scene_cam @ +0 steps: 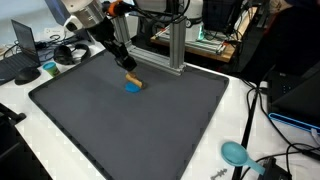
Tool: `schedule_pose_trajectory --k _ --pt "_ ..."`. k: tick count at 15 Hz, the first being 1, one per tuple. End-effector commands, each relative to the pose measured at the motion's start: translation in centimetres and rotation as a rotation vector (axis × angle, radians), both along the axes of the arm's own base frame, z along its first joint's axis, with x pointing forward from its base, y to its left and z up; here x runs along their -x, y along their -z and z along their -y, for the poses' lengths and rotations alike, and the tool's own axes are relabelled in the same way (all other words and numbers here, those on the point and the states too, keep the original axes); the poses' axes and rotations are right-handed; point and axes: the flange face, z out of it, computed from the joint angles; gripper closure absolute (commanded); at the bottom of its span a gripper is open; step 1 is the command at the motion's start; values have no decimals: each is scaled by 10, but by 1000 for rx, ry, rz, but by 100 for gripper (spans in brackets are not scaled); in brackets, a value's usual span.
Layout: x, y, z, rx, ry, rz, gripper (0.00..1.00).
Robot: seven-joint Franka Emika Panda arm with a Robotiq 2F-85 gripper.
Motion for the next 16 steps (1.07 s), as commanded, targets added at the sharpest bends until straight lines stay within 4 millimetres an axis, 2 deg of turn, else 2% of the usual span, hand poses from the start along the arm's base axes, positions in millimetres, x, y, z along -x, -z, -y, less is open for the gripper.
schedule_pose_trajectory --k 1,14,16 --pt "16 62 -23 -54 14 -143 78" --pt "13 62 -24 -67 16 -203 78" --pt "23 81 -31 -85 15 -274 78"
